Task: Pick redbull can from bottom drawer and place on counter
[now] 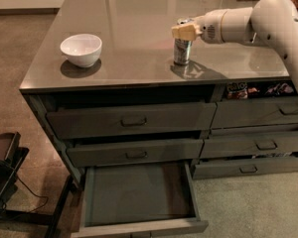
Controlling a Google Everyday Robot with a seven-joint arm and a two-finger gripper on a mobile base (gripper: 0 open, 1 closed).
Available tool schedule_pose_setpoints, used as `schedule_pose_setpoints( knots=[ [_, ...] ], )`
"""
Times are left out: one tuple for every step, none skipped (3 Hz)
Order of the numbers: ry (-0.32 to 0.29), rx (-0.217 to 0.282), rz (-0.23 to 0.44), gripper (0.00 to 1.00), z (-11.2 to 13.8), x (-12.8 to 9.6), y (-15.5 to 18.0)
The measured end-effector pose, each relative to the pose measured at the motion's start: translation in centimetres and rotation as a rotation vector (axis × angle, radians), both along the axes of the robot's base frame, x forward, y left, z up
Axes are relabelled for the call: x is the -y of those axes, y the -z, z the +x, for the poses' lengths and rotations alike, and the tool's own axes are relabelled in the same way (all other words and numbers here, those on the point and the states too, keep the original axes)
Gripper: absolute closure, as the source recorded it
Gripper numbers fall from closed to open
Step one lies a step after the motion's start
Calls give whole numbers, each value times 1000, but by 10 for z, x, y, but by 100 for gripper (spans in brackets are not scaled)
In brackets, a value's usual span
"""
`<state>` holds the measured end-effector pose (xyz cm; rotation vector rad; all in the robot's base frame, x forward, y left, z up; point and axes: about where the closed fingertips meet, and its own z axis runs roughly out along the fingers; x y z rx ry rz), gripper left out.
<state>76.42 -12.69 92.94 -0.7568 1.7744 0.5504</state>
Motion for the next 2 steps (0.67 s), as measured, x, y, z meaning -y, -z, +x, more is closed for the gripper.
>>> schedule_pose_setpoints(
  knots=[
    [0,0,0,35,0,0,0],
    [0,0,0,11,0,0,0]
  ],
)
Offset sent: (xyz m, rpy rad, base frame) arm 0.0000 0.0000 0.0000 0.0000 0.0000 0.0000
